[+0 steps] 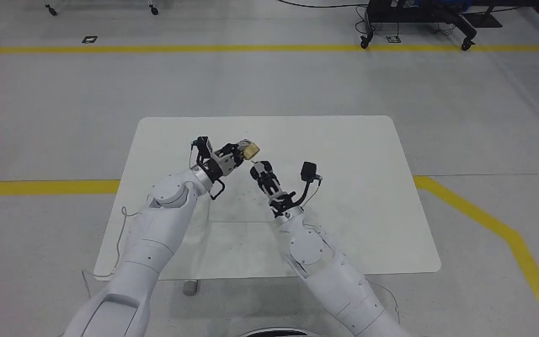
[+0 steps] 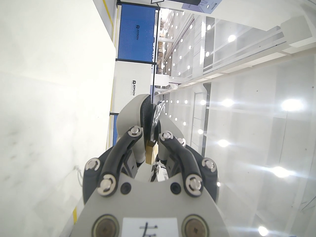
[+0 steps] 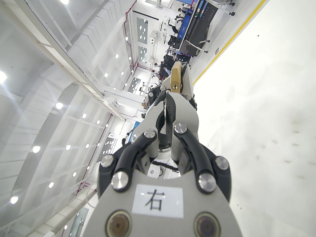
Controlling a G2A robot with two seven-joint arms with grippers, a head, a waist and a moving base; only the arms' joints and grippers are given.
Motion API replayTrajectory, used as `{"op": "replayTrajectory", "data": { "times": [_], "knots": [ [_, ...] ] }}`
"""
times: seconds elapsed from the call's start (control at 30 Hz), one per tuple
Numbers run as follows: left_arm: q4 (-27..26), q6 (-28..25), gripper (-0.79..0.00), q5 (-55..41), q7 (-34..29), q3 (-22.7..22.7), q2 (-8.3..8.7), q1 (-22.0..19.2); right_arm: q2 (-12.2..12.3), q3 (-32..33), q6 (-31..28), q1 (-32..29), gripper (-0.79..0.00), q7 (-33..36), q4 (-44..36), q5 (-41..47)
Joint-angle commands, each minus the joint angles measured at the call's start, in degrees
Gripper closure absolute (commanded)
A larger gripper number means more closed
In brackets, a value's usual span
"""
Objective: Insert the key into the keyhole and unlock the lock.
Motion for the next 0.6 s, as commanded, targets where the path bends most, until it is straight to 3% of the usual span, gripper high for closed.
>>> {"op": "replayTrajectory", "data": {
  "times": [0.0, 0.57],
  "knots": [
    [-0.3, -0.6, 0.0, 0.5, -0.2, 0.1, 0.02, 0.1, 0.0, 0.2, 0.2, 0.1, 0.0, -0.1, 0.1, 0.1],
    [-0.9, -1.6, 0.0, 1.1, -0.3, 0.0, 0.07, 0.6, -0.4, 0.9, 1.1, 0.3, 0.0, -1.4, 0.7, -0.4]
  ]
}}
